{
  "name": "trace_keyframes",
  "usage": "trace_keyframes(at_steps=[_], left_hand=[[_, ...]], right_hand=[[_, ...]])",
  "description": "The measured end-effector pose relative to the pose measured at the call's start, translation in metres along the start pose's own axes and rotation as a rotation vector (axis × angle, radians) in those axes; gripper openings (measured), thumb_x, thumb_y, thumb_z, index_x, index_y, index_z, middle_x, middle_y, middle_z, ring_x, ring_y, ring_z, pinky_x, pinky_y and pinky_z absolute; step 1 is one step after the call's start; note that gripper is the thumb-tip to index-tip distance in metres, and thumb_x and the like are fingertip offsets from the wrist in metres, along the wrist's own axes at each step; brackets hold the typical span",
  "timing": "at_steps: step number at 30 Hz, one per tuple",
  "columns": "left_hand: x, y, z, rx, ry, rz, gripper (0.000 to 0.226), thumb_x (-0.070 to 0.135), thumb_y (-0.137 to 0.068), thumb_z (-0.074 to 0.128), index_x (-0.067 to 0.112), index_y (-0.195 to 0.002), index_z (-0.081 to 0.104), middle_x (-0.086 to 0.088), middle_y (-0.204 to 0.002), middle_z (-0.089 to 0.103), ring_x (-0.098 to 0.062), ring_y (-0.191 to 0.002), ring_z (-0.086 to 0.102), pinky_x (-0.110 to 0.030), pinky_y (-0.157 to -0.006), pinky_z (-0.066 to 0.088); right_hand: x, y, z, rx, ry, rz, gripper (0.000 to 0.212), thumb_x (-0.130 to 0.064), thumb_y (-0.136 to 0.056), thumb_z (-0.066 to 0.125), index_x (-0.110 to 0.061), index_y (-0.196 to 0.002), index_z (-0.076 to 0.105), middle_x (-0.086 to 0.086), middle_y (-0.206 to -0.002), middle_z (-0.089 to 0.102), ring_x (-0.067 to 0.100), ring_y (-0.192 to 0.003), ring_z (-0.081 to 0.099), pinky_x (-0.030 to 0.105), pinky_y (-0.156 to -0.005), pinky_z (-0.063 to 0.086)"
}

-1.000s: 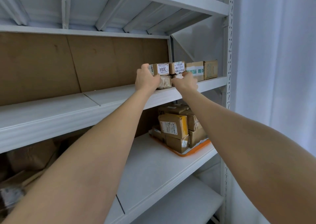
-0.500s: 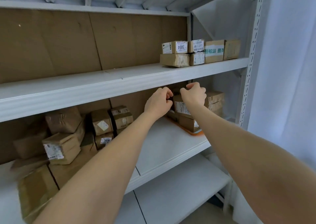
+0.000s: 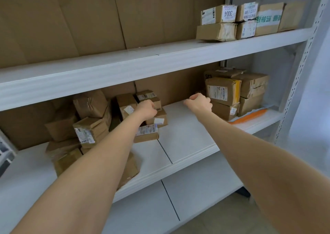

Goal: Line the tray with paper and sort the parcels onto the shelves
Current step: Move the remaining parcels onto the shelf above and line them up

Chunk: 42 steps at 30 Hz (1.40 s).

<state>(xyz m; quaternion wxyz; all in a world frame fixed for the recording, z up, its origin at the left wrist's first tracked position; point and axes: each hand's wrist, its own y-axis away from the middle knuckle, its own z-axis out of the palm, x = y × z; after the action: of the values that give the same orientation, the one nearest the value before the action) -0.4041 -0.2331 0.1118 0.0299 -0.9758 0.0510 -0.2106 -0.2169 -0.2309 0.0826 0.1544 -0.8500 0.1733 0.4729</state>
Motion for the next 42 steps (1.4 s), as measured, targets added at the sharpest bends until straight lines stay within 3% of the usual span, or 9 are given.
trace_keyframes(at_steps=[9,14,17,20,28,32,36,38,42], left_hand=[[-0.079,-0.024,-0.007,-0.1,-0.076,-0.106,0.04,0.011,-0.095,0.045,0.006,-0.134,0.047,-0.013,-0.131,0.052,-0.025,-0.112,0.053,-0.027,-0.08,0.042],[-0.106,-0.04,0.011,-0.181,-0.028,-0.144,0.012,0.014,-0.093,0.052,0.015,-0.105,0.056,-0.003,-0.098,0.057,-0.015,-0.082,0.051,-0.024,-0.063,0.044],[-0.115,-0.048,0.026,-0.216,-0.015,-0.153,0.041,0.017,-0.093,0.055,0.008,-0.132,0.048,-0.011,-0.12,0.057,-0.018,-0.089,0.05,-0.026,-0.066,0.043],[-0.12,-0.055,0.037,-0.231,-0.01,-0.156,0.038,0.016,-0.092,0.055,0.002,-0.127,0.051,-0.016,-0.123,0.057,-0.025,-0.103,0.058,-0.034,-0.079,0.049],[-0.134,-0.07,0.036,-0.05,-0.011,-0.074,0.042,0.025,-0.091,0.057,0.017,-0.132,0.049,-0.005,-0.129,0.055,-0.023,-0.111,0.056,-0.029,-0.072,0.044],[-0.149,-0.068,0.0,0.273,-0.179,0.001,0.028,0.033,-0.093,0.055,0.02,-0.116,0.062,-0.003,-0.121,0.059,-0.023,-0.11,0.054,-0.032,-0.07,0.046],[-0.181,-0.059,-0.035,0.413,-0.316,-0.138,0.034,0.038,-0.094,0.051,0.014,-0.118,0.056,-0.009,-0.123,0.055,-0.028,-0.115,0.05,-0.037,-0.079,0.047],[-0.198,-0.052,-0.047,0.387,-0.387,-0.277,0.048,0.04,-0.093,0.05,0.011,-0.131,0.045,-0.014,-0.136,0.046,-0.032,-0.12,0.046,-0.04,-0.082,0.045],[-0.228,-0.04,-0.058,0.245,-0.407,-0.521,0.053,0.046,-0.096,0.042,0.012,-0.136,0.04,-0.016,-0.13,0.046,-0.031,-0.111,0.051,-0.035,-0.067,0.041]], right_hand=[[-0.011,0.013,0.093,-0.182,0.093,0.029,0.043,-0.04,-0.086,0.06,-0.021,-0.125,0.057,0.011,-0.129,0.043,0.031,-0.121,0.039,0.04,-0.101,0.039],[-0.012,0.016,0.132,-0.265,0.15,0.034,0.038,-0.034,-0.086,0.06,-0.019,-0.121,0.06,0.011,-0.125,0.05,0.028,-0.121,0.041,0.044,-0.103,0.042],[-0.009,0.015,0.146,-0.295,0.164,0.074,0.044,-0.037,-0.085,0.064,-0.02,-0.126,0.058,0.011,-0.129,0.047,0.029,-0.122,0.04,0.044,-0.104,0.041],[-0.005,0.01,0.156,-0.305,0.193,0.096,0.044,-0.037,-0.086,0.065,-0.019,-0.125,0.058,0.012,-0.131,0.047,0.029,-0.122,0.041,0.044,-0.105,0.04],[-0.015,0.007,0.186,-0.363,0.176,0.131,0.032,-0.028,-0.088,0.063,-0.014,-0.117,0.064,0.012,-0.126,0.056,0.03,-0.119,0.05,0.043,-0.103,0.044],[-0.036,0.015,0.206,-0.446,0.079,0.076,0.029,-0.025,-0.085,0.067,-0.008,-0.108,0.067,0.01,-0.106,0.065,0.025,-0.101,0.059,0.038,-0.092,0.051],[-0.06,0.031,0.228,-0.556,0.041,0.01,0.028,-0.023,-0.088,0.066,-0.006,-0.11,0.065,0.009,-0.105,0.063,0.024,-0.097,0.057,0.036,-0.088,0.052],[-0.07,0.041,0.237,-0.628,0.022,-0.009,0.026,-0.021,-0.09,0.064,-0.005,-0.11,0.064,0.011,-0.102,0.064,0.024,-0.093,0.06,0.034,-0.082,0.053],[-0.086,0.06,0.248,-0.771,-0.069,0.077,0.023,-0.024,-0.094,0.06,-0.006,-0.08,0.054,0.007,-0.056,0.046,0.014,-0.04,0.045,0.027,-0.042,0.036]])
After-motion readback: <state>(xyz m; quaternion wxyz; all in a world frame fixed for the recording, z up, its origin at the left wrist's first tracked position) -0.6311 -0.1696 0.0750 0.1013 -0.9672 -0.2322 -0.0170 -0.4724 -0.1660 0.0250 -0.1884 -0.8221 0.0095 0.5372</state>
